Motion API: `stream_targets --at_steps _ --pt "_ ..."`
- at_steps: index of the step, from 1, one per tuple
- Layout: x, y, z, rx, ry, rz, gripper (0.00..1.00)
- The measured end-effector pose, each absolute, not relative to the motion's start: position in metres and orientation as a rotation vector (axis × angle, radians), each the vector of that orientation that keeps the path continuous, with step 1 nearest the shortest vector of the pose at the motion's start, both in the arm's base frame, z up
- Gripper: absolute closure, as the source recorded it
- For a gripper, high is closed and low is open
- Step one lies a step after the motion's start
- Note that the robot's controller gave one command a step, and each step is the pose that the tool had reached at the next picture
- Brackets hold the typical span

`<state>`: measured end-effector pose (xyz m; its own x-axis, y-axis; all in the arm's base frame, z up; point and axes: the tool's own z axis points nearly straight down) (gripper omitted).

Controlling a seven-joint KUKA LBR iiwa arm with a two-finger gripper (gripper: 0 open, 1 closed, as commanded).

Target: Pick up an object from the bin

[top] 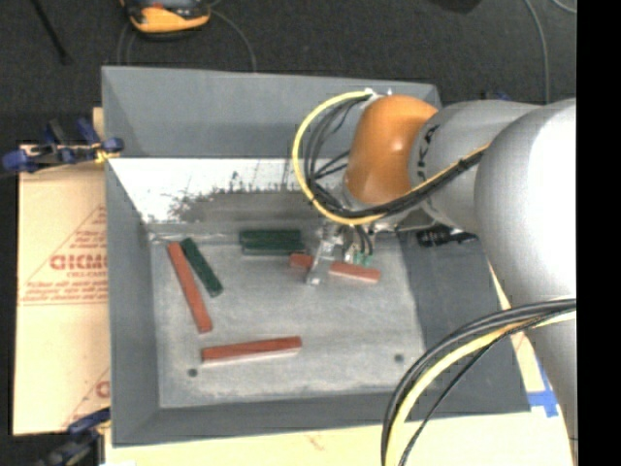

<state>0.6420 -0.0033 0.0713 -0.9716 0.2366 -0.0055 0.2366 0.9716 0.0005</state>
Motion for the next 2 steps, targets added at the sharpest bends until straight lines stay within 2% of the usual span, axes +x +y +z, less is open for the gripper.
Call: stream_targets --at_steps 1,2 --pt "0.642 -0.003 0.071 0.372 3.114 -0.001 1.0" --pt "0.651 -0.023 0.185 0.411 3.11 0.0 1.0"
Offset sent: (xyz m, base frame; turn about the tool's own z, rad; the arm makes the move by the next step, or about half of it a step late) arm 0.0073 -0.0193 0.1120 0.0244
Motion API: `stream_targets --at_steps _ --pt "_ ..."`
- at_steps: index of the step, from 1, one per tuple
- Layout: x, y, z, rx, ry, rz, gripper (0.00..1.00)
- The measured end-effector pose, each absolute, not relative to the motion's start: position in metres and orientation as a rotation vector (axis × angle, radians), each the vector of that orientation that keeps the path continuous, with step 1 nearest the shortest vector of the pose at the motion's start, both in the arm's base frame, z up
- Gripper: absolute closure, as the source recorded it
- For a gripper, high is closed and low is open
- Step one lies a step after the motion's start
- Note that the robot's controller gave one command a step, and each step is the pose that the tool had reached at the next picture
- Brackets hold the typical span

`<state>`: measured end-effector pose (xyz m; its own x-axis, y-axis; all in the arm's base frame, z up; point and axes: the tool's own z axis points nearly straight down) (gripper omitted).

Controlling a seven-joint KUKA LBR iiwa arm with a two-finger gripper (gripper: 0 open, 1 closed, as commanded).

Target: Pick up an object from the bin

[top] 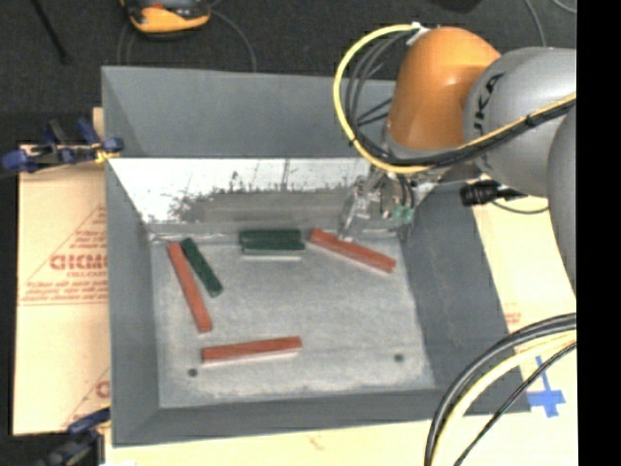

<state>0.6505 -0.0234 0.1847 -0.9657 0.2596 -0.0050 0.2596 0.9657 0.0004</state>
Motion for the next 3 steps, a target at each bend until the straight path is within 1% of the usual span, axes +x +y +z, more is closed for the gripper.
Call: stream_targets --at_steps 1,2,3 --pt "0.65 -0.024 0.185 0.409 3.11 -0.002 0.0" --pt "0.65 -0.024 0.185 0.408 3.11 -0.002 0.0" --pt "0.64 -0.039 0.124 0.276 3.121 -0.002 0.0"
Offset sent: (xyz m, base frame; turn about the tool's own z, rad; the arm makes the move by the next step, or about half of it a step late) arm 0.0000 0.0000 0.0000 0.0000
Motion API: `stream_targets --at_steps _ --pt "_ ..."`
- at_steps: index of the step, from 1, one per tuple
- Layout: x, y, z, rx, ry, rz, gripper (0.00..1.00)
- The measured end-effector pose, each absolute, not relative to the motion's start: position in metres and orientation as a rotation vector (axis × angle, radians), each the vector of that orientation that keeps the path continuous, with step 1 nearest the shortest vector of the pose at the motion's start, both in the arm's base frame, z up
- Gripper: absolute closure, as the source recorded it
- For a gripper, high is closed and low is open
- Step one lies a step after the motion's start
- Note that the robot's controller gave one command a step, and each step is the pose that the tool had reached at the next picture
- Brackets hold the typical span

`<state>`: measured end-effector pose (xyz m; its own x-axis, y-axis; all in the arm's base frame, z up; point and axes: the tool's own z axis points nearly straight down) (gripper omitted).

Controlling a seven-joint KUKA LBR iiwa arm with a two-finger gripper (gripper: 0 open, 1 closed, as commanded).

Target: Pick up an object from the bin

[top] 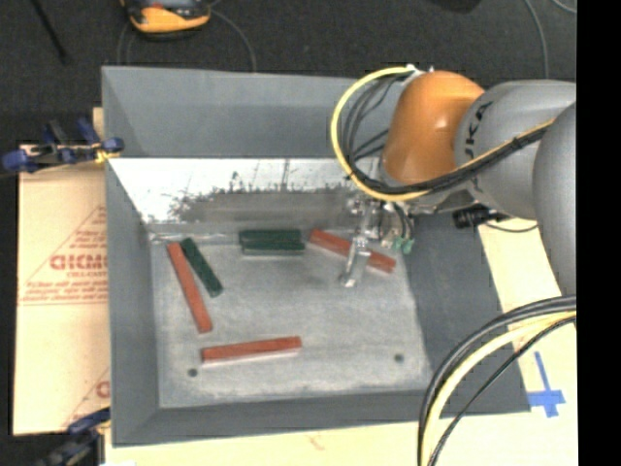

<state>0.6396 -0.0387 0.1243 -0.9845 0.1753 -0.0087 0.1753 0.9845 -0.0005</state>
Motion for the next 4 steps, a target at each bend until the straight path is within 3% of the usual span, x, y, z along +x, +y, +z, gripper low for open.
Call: stream_targets --at_steps 1,2,3,4 --pt "0.634 -0.07 0.092 0.01 3.139 -0.001 0.0" --pt "0.653 -0.073 0.072 0.499 3.093 0.0 1.0" --pt "0.653 -0.073 0.072 0.498 3.093 0.0 1.0" --pt "0.653 -0.094 0.222 0.507 3.094 0.0 1.0"
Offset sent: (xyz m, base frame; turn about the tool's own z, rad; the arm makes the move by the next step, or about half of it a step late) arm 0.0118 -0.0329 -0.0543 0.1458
